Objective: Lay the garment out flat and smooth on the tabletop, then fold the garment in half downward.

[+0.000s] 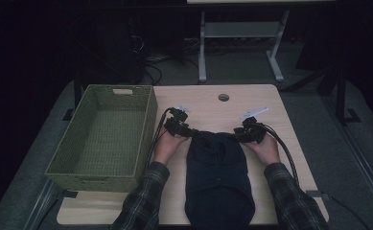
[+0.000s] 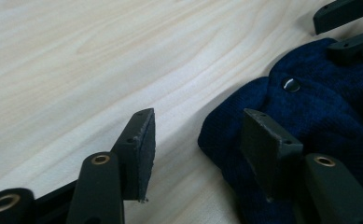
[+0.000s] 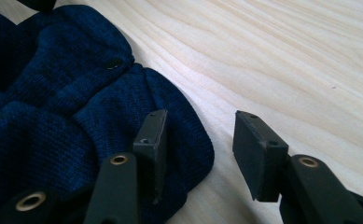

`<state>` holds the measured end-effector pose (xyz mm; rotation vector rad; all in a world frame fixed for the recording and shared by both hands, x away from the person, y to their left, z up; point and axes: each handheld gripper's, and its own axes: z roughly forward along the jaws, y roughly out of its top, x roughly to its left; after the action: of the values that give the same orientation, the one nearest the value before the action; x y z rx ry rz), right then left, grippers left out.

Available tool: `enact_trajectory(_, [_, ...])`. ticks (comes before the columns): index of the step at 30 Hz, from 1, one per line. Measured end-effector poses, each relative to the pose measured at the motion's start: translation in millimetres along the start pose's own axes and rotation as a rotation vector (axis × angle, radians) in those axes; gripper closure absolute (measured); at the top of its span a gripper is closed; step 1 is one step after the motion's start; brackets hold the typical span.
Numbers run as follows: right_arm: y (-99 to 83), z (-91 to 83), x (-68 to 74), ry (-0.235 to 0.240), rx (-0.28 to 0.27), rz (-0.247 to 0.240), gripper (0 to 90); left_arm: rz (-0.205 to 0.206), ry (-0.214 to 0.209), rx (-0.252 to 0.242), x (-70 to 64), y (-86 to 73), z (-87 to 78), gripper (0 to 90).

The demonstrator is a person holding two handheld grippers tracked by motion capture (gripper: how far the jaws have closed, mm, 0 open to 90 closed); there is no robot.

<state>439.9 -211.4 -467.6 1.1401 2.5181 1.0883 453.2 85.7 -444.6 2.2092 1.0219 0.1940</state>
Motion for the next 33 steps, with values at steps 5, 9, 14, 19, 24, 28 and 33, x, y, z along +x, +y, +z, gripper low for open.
enact_trajectory(5, [-2.2, 2.3, 0.5, 0.002, 0.003, 0.01, 54.6, 0.01, -0.01, 0.001, -0.5, -1.7, 5.0, 43.4])
enact_trajectory(9, [-1.4, 2.5, 1.4, -0.003, 0.007, 0.016, 55.5, 0.022, -0.02, 0.011, -0.8, -3.4, 10.5, 43.6])
enact_trajectory(14, [-1.1, 2.6, 2.2, 0.015, 0.01, 0.016, 63.1, 0.009, -0.057, 0.011, 2.2, -8.5, 15.9, 48.9])
enact_trajectory(19, [-1.1, 2.9, 3.2, 0.03, 0.011, 0.023, 67.8, 0.051, -0.091, 0.016, 0.4, -8.7, 17.2, 63.5])
enact_trajectory(24, [-1.4, 2.9, 3.2, 0.05, 0.014, 0.035, 74.4, 0.038, -0.116, 0.02, 0.5, -9.5, 17.4, 76.5])
enact_trajectory(28, [-0.5, 3.2, 4.8, 0.049, 0.015, 0.032, 81.1, 0.025, -0.114, 0.021, 0.5, -9.6, 16.3, 79.9])
enact_trajectory(33, [3.6, 2.1, 8.2, 0.015, 0.033, 0.005, 83.7, -0.001, -0.101, -0.002, 1.8, -7.8, 12.5, 81.1])
